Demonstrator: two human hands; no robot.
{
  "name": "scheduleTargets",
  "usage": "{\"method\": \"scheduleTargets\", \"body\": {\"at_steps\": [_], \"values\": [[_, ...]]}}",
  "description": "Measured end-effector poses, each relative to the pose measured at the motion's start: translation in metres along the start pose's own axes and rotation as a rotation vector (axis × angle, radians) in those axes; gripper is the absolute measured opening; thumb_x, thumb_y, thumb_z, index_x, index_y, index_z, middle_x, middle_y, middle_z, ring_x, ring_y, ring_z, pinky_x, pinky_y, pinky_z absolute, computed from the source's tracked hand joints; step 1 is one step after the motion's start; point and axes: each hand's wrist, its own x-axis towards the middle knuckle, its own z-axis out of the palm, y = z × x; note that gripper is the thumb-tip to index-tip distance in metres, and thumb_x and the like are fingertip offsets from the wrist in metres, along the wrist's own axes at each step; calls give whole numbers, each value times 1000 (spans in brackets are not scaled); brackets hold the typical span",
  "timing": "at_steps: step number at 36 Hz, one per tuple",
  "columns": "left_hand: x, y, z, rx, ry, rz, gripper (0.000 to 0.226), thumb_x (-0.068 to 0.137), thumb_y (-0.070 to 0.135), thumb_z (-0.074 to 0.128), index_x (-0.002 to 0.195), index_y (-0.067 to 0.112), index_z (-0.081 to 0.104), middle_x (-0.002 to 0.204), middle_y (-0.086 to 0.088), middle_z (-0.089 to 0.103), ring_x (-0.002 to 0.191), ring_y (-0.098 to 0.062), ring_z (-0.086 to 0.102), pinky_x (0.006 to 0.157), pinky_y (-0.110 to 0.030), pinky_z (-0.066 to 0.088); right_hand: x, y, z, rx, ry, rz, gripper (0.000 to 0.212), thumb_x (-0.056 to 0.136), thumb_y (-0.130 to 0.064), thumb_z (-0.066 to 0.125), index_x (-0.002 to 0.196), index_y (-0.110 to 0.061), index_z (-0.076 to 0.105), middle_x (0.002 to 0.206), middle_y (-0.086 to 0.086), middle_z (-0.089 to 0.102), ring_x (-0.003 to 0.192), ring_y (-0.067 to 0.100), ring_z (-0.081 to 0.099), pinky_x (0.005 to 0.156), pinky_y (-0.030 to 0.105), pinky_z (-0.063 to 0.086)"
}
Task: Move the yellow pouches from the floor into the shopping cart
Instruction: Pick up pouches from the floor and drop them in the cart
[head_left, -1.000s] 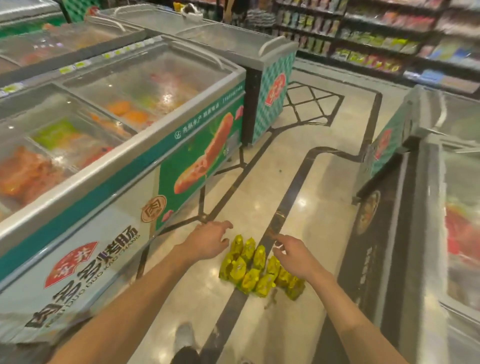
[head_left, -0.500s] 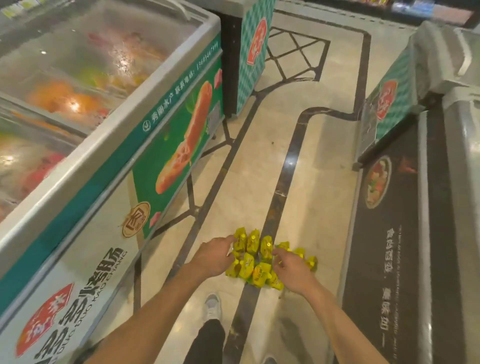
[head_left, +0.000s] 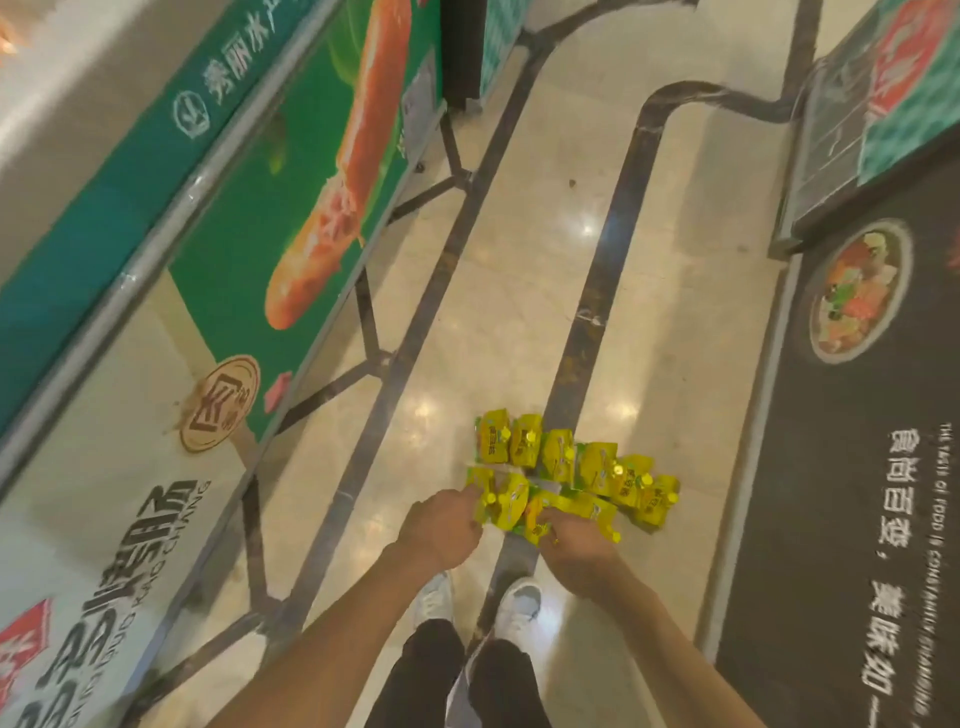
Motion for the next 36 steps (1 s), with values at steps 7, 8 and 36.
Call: {"method": "scheduleTargets", "body": {"at_steps": [7, 8, 36], "values": [[91, -32, 71, 6, -79, -57, 46, 94, 27, 44, 139, 21, 38, 121, -9, 60, 112, -32, 59, 90, -40, 50, 97, 52, 81, -5, -116, 113, 28, 89, -21, 45, 113, -16, 58, 109, 8, 65, 103, 28, 60, 79, 32, 45], [105, -36, 81, 3, -85, -63, 45, 93, 26, 44, 138, 21, 38, 119, -10, 60, 110, -32, 59, 87, -40, 49, 113, 62, 94, -21, -120, 107, 30, 87, -24, 43, 111, -16, 58, 108, 9, 65, 102, 30, 60, 79, 35, 48], [275, -69, 213, -47, -71, -98, 31, 98, 8, 39, 129, 10, 45, 118, -19, 56, 107, -37, 57, 87, -41, 46, 277, 158, 237, -132, -37, 165, 20, 95, -27, 42, 105, -13, 52, 99, 17, 68, 91, 38, 63, 68, 40, 46]]}}
